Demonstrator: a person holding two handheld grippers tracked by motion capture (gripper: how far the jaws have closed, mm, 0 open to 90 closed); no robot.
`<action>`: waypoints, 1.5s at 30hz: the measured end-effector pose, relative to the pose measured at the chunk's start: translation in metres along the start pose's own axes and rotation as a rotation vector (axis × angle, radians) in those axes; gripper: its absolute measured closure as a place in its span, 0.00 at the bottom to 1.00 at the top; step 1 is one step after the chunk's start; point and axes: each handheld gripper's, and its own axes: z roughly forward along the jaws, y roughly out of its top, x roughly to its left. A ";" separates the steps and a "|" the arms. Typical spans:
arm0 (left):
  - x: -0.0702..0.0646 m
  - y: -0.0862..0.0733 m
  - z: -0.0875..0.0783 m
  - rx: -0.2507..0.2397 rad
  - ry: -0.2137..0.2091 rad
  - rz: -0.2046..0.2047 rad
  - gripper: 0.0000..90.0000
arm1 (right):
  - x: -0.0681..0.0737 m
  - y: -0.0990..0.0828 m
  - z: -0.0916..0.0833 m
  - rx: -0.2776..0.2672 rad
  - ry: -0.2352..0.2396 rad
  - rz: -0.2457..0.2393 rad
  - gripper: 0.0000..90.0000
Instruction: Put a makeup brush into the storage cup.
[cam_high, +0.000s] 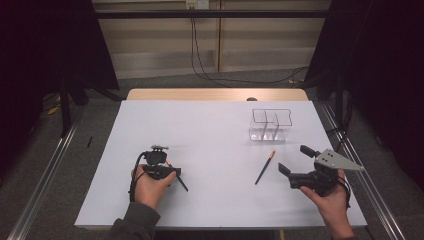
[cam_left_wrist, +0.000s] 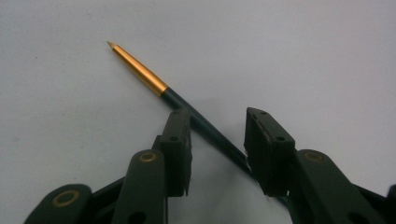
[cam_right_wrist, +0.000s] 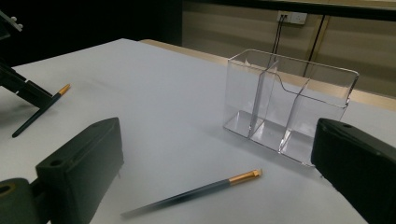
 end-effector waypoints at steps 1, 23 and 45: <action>-0.001 0.000 0.000 0.004 -0.002 -0.001 0.69 | 0.000 0.000 0.000 -0.001 0.001 0.003 0.02; -0.007 0.001 0.002 0.028 0.067 0.068 0.81 | -0.001 0.000 0.000 -0.001 -0.005 0.002 0.02; -0.012 0.017 0.002 0.195 0.095 0.061 0.85 | -0.003 0.000 -0.002 -0.006 -0.007 0.000 0.02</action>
